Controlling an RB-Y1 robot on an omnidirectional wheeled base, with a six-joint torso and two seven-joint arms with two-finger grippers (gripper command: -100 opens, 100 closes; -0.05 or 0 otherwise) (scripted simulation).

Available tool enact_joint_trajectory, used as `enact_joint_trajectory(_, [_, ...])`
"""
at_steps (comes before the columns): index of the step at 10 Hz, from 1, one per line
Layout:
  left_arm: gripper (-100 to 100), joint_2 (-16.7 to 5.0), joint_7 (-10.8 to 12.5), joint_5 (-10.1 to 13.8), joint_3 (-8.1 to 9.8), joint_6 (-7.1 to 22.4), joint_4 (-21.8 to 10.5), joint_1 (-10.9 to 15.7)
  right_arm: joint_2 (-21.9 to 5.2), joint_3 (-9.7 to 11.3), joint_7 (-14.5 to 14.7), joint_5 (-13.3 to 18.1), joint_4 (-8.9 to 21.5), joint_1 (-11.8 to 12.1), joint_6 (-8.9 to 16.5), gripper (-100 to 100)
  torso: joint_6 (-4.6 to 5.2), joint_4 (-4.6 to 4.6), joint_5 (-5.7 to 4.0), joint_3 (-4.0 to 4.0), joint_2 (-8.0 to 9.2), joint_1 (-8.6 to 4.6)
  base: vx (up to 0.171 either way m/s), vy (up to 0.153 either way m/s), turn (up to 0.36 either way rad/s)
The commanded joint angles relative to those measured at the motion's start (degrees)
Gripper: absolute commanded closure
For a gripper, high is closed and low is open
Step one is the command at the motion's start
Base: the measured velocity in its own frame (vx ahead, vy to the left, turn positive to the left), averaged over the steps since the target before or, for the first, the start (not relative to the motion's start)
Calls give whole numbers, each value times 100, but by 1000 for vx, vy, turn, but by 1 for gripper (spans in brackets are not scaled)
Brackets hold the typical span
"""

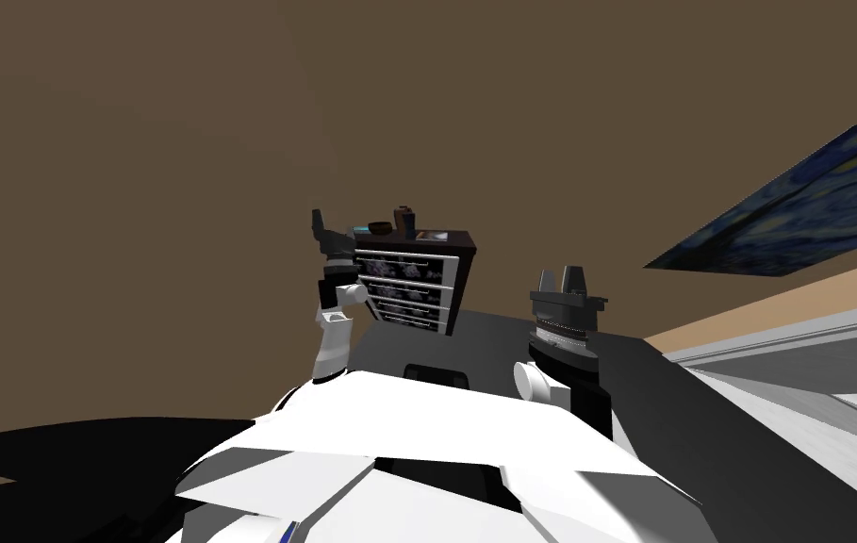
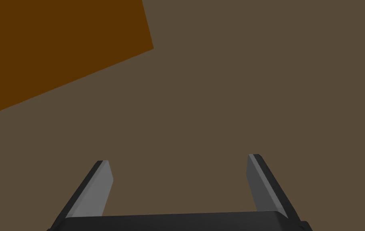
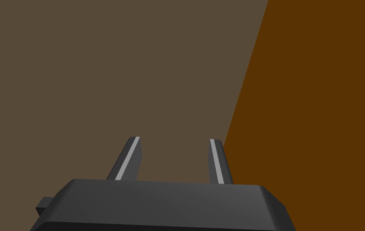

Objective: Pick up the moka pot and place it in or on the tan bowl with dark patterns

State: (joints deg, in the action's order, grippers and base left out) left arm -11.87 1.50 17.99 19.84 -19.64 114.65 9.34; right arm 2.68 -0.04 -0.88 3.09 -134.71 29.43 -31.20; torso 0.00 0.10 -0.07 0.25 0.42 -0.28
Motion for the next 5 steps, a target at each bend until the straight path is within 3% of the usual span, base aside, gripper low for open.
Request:
enact_joint_trajectory(1, [-100,-22,7,36,59,51,-43,186,0,0,0,0,0,0,0,0,0,0,0,0,0,0,-53,-48,-4])
enact_joint_trajectory(2, [-100,-39,-9,185,305,130,-295,386,0,0,0,0,0,1,0,0,-1,-3,1,-9,-17,6,-84,-88,37])
enact_joint_trajectory(3, [-100,-39,-9,185,305,130,-311,537,0,0,0,0,0,0,0,0,-1,-4,0,-9,-13,-4,-94,-83,38])
enact_joint_trajectory(4, [-100,-51,-31,332,555,206,-541,721,0,0,0,0,0,0,0,0,0,-3,-1,-7,-12,-3,-151,-98,44])
enact_joint_trajectory(5, [-100,-51,-31,332,563,206,-589,878,0,0,0,0,0,0,0,0,-2,0,-1,2,6,-9,-131,-97,31])
